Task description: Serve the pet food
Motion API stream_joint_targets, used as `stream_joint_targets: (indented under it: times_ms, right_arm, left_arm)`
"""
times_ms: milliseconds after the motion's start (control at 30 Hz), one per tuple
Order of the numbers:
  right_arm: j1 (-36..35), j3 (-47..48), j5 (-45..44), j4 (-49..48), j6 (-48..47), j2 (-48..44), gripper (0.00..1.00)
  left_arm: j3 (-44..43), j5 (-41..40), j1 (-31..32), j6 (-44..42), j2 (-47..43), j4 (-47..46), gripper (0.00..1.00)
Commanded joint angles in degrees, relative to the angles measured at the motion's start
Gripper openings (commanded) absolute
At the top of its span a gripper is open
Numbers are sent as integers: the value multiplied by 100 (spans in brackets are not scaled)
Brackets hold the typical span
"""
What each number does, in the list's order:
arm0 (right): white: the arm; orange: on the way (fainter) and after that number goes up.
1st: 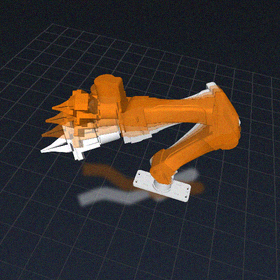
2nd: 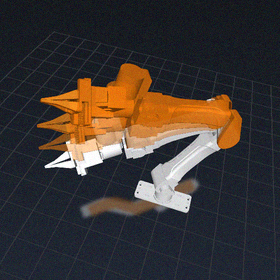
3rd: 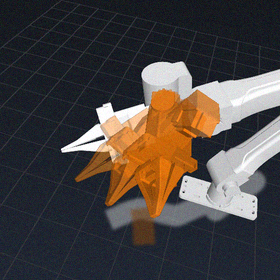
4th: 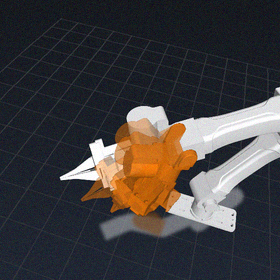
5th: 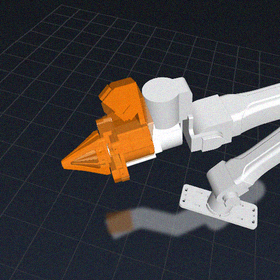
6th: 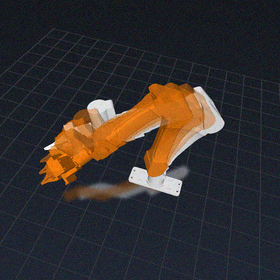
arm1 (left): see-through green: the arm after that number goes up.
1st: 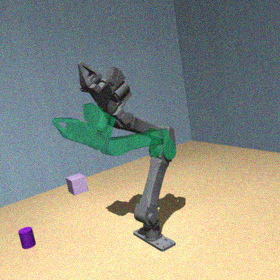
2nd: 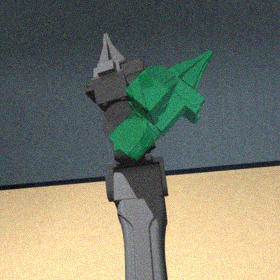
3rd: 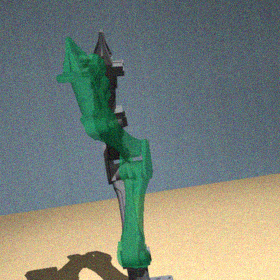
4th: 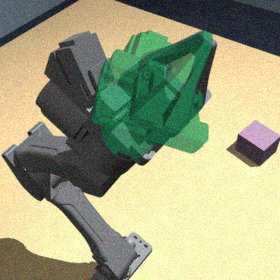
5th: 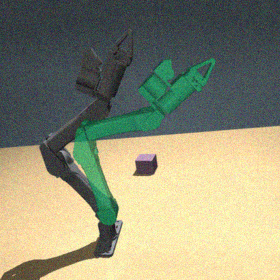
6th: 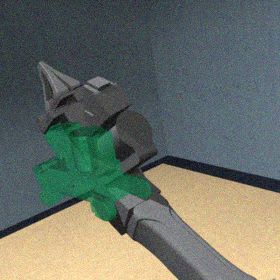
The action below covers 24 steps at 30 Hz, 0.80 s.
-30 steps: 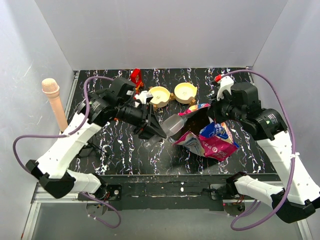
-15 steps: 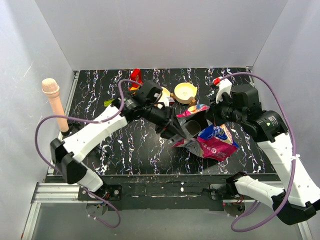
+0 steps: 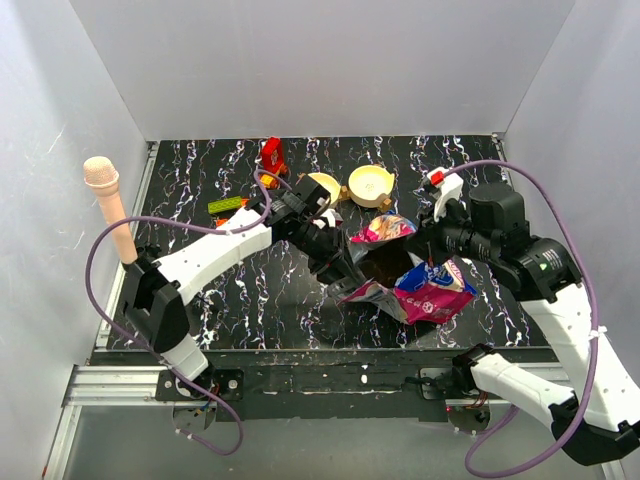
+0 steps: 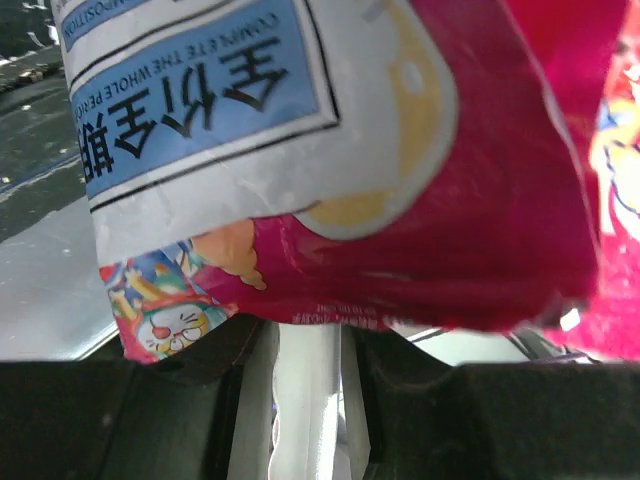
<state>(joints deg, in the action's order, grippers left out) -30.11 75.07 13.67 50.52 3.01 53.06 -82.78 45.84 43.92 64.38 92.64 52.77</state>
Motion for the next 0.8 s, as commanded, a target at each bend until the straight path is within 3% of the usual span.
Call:
stream_joint_targets:
  times_ms: [0, 100, 300, 400, 500, 633, 767]
  right_arm:
    - [-83, -62, 628, -1088, 358, -551, 1]
    - [-101, -246, 541, -1106, 499, -682, 1]
    - [-118, -405, 435, -1036, 596, -753, 1]
    - [-136, -388, 452, -974, 675, -700, 1]
    - [-162, -388, 435, -965, 824, -700, 1]
    - [-153, -396, 321, -869, 1131, -718, 1]
    - [-153, -414, 242, -851, 1535, -893, 1]
  left_arm:
    - [-291, -1128, -68, -1347, 351, 567, 0]
    - [59, -1656, -59, -1490, 272, 584, 0]
    - [526, -1754, -59, -1393, 202, 401, 0]
    - [684, -1396, -59, -1130, 306, -230, 0]
    - [807, -947, -42, -578, 491, -1494, 0]
    - [651, -1069, 11, -5, 1402, -2973, 0]
    - [-140, -1279, 292, 31, 2670, -2790, 0]
